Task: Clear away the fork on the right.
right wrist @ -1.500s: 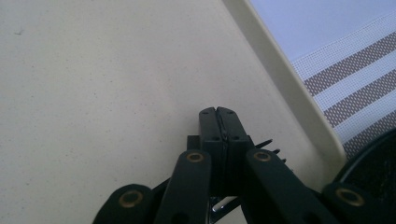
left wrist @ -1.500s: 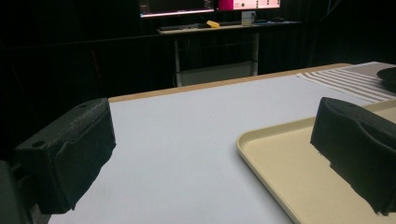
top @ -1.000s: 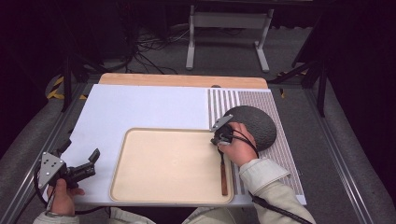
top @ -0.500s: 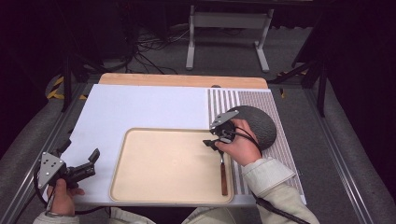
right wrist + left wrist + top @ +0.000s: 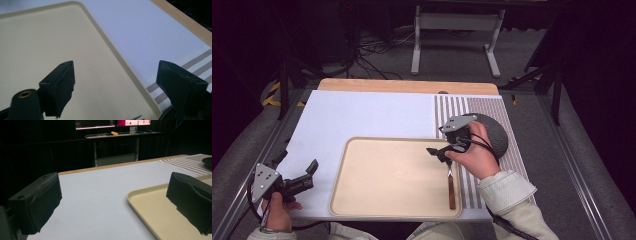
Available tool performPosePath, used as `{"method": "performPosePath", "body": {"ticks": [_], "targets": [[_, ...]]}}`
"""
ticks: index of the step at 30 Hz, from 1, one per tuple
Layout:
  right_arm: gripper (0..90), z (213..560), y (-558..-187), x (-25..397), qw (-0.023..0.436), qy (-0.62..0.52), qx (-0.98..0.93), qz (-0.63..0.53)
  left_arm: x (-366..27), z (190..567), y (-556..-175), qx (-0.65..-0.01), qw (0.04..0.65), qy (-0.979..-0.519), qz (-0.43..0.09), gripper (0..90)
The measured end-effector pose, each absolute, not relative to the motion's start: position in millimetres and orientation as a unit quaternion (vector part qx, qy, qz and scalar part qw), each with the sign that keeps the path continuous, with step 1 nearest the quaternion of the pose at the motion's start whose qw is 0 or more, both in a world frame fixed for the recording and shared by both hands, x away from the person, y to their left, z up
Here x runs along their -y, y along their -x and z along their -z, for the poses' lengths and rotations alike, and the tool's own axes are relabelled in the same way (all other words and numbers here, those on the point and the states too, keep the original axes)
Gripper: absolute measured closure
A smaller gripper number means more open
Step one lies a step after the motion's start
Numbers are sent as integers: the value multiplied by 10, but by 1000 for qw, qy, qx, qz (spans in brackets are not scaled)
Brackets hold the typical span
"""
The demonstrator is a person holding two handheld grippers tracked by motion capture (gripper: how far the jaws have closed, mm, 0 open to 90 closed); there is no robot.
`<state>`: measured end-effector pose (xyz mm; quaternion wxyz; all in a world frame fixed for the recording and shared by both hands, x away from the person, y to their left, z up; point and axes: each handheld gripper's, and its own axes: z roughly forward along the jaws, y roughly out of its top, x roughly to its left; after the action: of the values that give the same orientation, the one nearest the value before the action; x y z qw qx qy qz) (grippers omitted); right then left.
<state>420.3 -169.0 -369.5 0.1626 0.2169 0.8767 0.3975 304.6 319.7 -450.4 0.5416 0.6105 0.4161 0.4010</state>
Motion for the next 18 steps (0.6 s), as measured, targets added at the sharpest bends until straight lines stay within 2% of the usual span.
{"method": "performPosePath", "body": {"ticks": [18], "targets": [[155, 3486, -3967, 2211, 196, -227, -845, -443, -3197, 4507, -3047, -418, 540, -610, -401, 5]]}}
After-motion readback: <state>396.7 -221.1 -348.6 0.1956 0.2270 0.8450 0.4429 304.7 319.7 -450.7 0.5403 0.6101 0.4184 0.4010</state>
